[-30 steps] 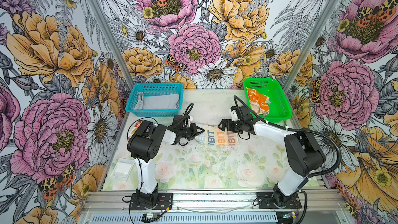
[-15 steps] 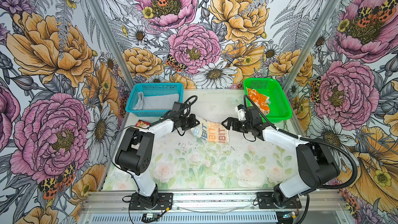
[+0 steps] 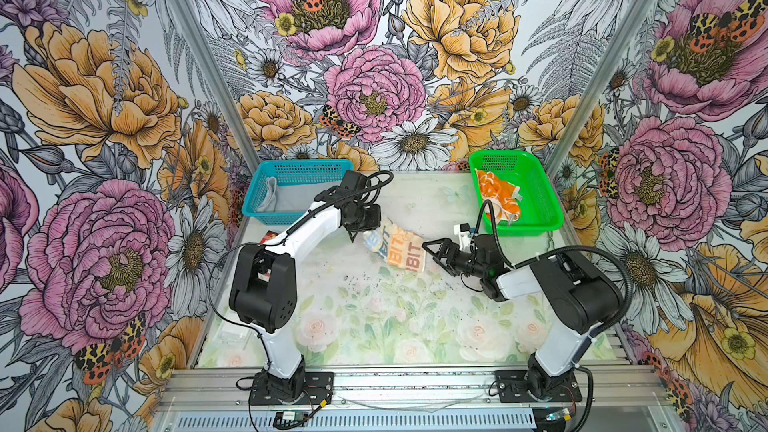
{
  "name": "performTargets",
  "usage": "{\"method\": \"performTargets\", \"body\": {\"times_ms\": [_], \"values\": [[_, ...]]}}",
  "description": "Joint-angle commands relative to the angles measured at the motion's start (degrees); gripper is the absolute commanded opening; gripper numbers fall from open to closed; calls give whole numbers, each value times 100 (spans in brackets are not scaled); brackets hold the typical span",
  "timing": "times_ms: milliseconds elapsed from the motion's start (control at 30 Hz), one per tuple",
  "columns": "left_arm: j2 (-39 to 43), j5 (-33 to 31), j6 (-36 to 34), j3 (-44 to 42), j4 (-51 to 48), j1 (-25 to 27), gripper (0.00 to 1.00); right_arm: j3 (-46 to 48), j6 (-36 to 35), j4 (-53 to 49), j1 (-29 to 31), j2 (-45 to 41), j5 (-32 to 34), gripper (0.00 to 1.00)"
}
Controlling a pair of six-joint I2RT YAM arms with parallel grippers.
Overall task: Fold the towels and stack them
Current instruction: 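Lift the folded towel with the left gripper while the right gripper releases, then carry the towel to the teal basket and lower it with the left gripper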
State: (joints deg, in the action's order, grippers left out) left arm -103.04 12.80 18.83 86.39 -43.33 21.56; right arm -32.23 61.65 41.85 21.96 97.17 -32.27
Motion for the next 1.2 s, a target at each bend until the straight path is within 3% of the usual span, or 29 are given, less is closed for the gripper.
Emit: {"method": "performTargets", "body": {"times_ms": [0,200,333,500,667,967,1167], "values": [[-401,-442,-411,600,-575,-92,0,-541,-1147,-1946,106,-886,827,99],[-862,-532,-623,1664,-829,-169,0,-978,-1836,-3186,186,-1538,1233,99],[-1129,-595,-783,2421,-1117,-203,0,-1005,-1897,-3211,221,-1596,1309,98],[-1471,-1179,-1039,3438,-1693,-307,0,-1036,-1815,-3218,243,-1610,1285,96],[-1685,-2216,-1315,4266,-2173,-393,0,-1022,-1818,-3275,247,-1621,1232,97],[-2369,-4651,-1953,5129,-2348,-330,0,-1067,-1823,-3450,256,-1735,1162,97],[-2773,-5214,-2252,5674,-2346,-408,0,-1027,-1846,-3602,258,-1865,1207,95]]}}
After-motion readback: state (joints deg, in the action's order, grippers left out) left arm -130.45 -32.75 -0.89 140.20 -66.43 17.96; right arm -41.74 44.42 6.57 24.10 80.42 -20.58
